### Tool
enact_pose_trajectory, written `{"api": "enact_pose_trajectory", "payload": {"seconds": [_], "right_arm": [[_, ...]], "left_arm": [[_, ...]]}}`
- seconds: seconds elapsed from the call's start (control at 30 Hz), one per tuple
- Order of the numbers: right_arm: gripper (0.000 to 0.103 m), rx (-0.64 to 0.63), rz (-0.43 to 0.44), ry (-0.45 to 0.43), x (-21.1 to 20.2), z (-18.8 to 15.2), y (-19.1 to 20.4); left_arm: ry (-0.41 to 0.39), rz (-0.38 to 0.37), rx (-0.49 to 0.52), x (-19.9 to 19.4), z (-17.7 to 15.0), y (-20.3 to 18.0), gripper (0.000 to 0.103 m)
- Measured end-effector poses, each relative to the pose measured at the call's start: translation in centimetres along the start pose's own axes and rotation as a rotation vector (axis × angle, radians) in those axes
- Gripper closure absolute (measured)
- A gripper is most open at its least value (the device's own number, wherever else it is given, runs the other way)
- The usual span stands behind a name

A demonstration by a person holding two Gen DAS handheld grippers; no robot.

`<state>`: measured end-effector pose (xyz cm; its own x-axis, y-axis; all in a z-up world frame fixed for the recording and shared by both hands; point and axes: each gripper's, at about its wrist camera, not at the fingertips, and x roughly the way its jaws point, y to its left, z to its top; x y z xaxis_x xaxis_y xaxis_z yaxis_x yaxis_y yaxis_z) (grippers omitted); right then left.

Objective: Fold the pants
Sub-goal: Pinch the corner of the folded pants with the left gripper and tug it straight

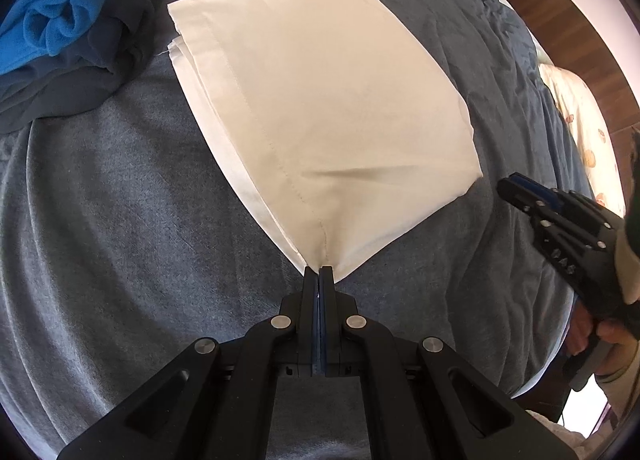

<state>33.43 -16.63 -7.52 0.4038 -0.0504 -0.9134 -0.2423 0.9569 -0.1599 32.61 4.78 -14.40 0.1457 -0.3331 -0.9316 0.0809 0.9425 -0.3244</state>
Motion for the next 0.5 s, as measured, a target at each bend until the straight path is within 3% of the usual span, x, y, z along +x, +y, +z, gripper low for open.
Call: {"api": "enact_pose_trajectory", "payload": {"seconds": [0.13,0.37,0.43,0.5], "right_arm": [[0.09,0.023,0.102,-0.039,-1.2,1.0,-0.3],[0.09,-0.094,0.275,-0.1,-1.2,2.6,4.1],[0.09,-0.163,0.287,-0.082,-0.3,2.2,5.9],[0.09,-0.197,0.243,-0.063,0.6,1.9,6.5]], "left_arm": [[-0.008,0.024,0.026,-0.1,0.0,-0.4,0.101],[-0.01,0.027,0.015,0.0,0.0,-0.3,0.101],[-0.011,0.036,0.025,0.1,-0.1,-0.4,0.101],[-0.006,0.037,0.019,0.3,-0.2,-0.2,0.101]]}}
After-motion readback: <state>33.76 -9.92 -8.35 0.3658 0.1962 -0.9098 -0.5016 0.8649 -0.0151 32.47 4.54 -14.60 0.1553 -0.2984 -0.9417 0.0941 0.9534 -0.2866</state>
